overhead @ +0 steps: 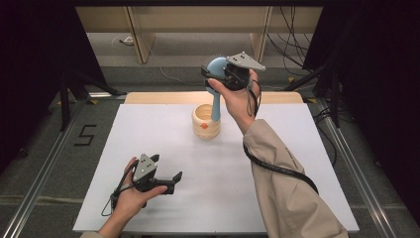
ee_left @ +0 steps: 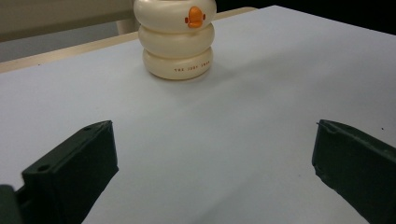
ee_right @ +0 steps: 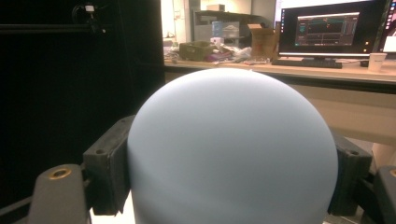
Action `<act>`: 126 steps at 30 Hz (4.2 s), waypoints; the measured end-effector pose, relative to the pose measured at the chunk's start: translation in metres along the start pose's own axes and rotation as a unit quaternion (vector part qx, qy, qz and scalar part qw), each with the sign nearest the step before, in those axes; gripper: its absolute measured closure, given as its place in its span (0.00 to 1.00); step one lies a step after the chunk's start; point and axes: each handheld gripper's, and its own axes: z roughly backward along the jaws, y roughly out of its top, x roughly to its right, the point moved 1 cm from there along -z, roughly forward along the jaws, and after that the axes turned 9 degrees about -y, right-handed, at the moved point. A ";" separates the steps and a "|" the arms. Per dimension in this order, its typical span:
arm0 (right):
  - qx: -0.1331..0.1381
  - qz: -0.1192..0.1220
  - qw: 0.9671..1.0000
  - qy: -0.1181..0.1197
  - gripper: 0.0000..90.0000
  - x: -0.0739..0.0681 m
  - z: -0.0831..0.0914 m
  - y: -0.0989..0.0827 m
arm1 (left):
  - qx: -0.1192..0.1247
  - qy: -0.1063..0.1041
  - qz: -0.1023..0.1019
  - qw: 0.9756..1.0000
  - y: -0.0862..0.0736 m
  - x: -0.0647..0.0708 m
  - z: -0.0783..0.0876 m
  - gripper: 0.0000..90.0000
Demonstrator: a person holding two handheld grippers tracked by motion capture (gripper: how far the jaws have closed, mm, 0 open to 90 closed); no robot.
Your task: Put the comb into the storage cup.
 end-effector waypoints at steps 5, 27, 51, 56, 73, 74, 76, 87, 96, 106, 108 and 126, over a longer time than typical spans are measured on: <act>0.003 -0.001 1.000 -0.001 0.24 0.000 -0.002 0.001 | 0.000 0.000 0.001 1.000 0.000 0.000 0.000 0.00; 0.010 -0.002 1.000 -0.005 0.24 -0.004 -0.013 0.005 | 0.000 -0.001 0.000 1.000 0.000 0.000 0.000 0.00; 0.011 -0.002 1.000 -0.011 0.24 -0.004 -0.021 0.001 | 0.000 -0.001 0.002 1.000 0.000 0.000 -0.001 0.00; 0.010 -0.002 1.000 -0.011 0.24 -0.004 -0.022 0.000 | 0.000 -0.002 0.002 1.000 0.000 0.000 -0.001 0.00; 0.010 -0.004 1.000 -0.011 0.24 -0.006 -0.027 0.000 | 0.000 -0.002 0.003 1.000 -0.001 0.000 -0.001 0.00; 0.010 -0.004 1.000 -0.010 0.24 -0.006 -0.027 0.000 | 0.000 -0.002 0.003 1.000 -0.001 0.000 -0.001 0.00; 0.009 -0.005 1.000 -0.011 0.24 -0.007 -0.028 0.000 | 0.000 -0.003 0.002 1.000 -0.001 0.000 -0.001 0.00; 0.013 -0.003 1.000 -0.008 0.24 -0.010 -0.031 0.002 | 0.000 -0.003 0.004 1.000 -0.001 -0.001 -0.001 0.00; 0.011 -0.004 1.000 -0.008 0.24 -0.010 -0.034 -0.001 | 0.000 -0.002 0.004 1.000 -0.001 -0.001 -0.001 0.00; 0.011 -0.003 1.000 -0.008 0.24 -0.011 -0.037 -0.003 | 0.000 -0.003 0.004 1.000 -0.001 -0.001 -0.002 0.00; 0.011 -0.003 1.000 -0.009 0.24 -0.011 -0.037 -0.003 | 0.000 -0.003 0.003 1.000 -0.001 -0.001 -0.002 0.00; 0.009 0.000 1.000 -0.008 0.24 -0.012 -0.040 -0.007 | 0.001 -0.003 0.005 1.000 -0.001 0.000 -0.002 0.00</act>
